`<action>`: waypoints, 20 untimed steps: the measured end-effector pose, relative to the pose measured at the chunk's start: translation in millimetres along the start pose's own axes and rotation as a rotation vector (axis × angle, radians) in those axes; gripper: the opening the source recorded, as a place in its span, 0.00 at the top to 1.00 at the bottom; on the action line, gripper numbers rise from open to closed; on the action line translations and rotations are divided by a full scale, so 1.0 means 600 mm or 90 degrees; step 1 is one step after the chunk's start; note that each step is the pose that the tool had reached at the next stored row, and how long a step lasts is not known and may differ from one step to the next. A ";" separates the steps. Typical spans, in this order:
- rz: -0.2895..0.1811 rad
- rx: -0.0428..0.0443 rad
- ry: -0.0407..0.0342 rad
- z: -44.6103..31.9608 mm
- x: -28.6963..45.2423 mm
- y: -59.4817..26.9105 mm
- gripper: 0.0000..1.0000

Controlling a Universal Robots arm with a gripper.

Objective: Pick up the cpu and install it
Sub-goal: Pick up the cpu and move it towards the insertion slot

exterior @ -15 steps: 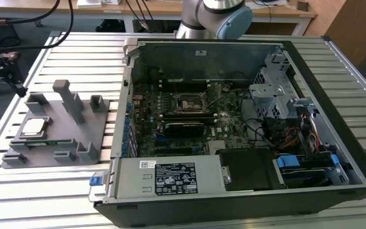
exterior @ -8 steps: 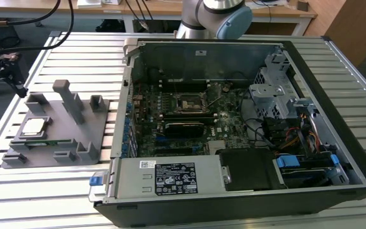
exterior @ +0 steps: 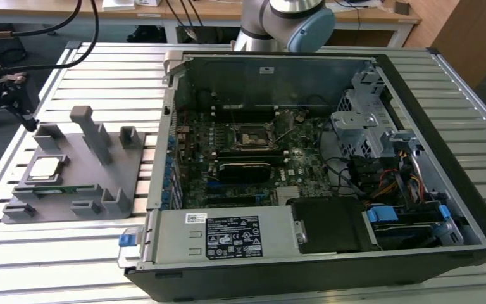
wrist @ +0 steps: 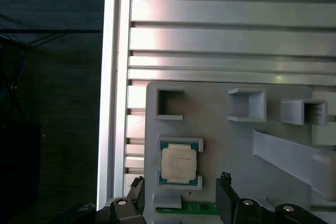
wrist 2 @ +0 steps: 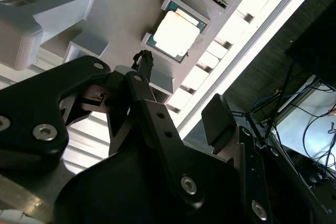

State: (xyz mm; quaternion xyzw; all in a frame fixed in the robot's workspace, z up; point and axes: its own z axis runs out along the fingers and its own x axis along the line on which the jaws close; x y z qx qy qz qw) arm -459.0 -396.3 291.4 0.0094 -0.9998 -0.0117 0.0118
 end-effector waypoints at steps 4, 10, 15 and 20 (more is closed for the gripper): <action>0.000 0.0000 0.0000 0.005 0.000 0.000 0.36; 0.000 0.0000 0.0008 0.013 0.000 0.000 0.36; 0.000 0.0000 0.0014 0.027 -0.001 -0.001 0.36; 0.000 0.0000 0.0015 0.042 -0.001 -0.002 0.36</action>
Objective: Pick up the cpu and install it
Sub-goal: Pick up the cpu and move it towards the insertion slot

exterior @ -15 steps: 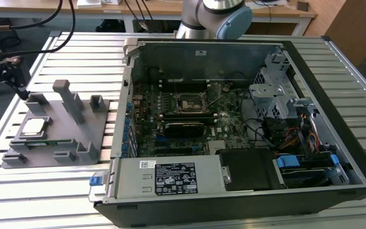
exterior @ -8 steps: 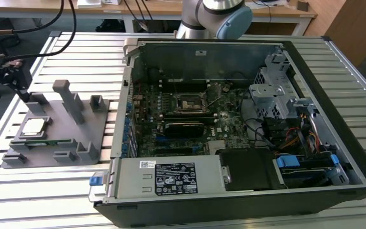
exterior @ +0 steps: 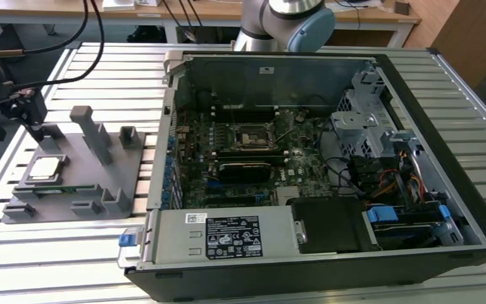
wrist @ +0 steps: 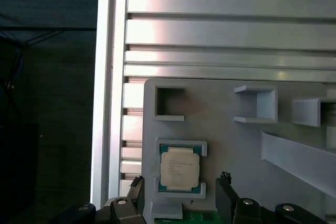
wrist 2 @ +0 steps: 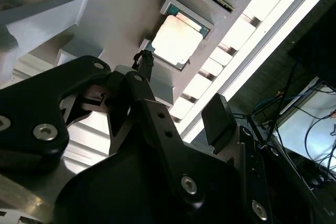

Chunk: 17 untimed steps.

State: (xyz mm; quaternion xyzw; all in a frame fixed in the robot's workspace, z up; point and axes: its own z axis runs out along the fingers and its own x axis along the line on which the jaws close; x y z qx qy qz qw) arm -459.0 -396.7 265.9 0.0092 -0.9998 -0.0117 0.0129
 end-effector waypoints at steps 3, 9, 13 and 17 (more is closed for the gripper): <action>0.000 0.0000 0.0000 0.007 0.000 0.000 0.36; 0.000 -0.0012 0.0001 0.017 0.004 -0.005 0.36; -0.001 -0.0038 0.0000 0.026 0.005 -0.009 0.36; -0.010 -0.0041 0.0002 0.033 0.006 -0.011 0.36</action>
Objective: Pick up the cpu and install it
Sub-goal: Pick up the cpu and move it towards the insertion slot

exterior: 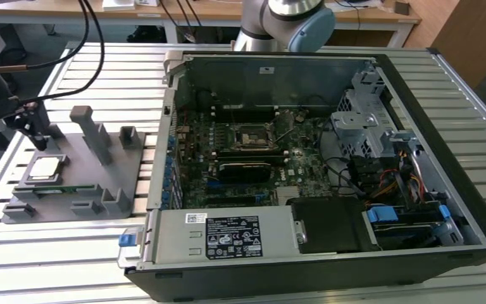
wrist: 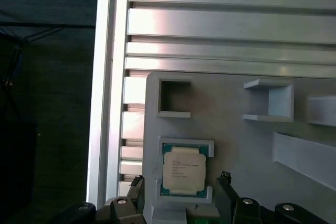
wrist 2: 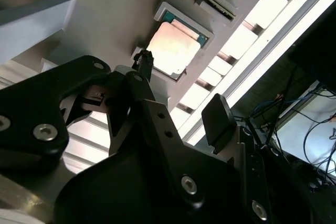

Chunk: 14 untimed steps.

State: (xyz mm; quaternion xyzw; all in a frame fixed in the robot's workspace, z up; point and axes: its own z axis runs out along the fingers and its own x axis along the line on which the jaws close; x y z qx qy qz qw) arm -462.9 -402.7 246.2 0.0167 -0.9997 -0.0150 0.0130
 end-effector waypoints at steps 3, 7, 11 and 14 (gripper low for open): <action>0.000 0.0000 0.0001 0.007 0.000 0.000 0.36; 0.000 0.0001 0.0000 0.017 0.000 -0.001 0.36; 0.000 0.0001 0.0000 0.028 0.000 -0.001 0.36; 0.000 0.0001 0.0000 0.034 0.000 -0.002 0.36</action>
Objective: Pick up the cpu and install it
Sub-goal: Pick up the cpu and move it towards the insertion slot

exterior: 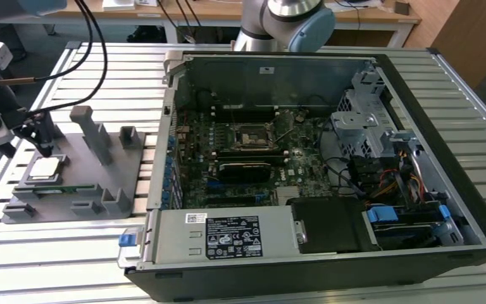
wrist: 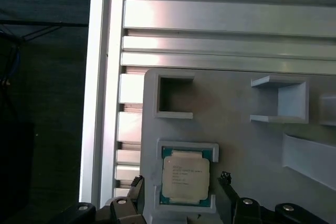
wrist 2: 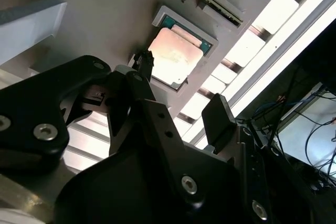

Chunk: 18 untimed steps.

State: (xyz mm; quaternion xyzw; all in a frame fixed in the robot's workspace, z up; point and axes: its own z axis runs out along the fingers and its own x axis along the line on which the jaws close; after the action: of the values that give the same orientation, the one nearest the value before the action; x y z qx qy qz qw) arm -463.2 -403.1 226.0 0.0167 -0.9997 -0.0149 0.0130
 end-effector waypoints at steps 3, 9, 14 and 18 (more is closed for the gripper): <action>0.000 0.0000 -0.0006 0.004 0.000 0.000 0.36; 0.000 0.0008 -0.0015 0.013 -0.001 -0.001 0.36; 0.004 0.0063 -0.0023 0.019 -0.002 -0.002 0.36; 0.007 0.0063 -0.0031 0.027 -0.003 -0.003 0.36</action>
State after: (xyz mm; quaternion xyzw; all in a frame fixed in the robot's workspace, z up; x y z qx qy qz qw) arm -461.9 -404.5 209.7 0.0113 -0.9998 -0.0100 0.0106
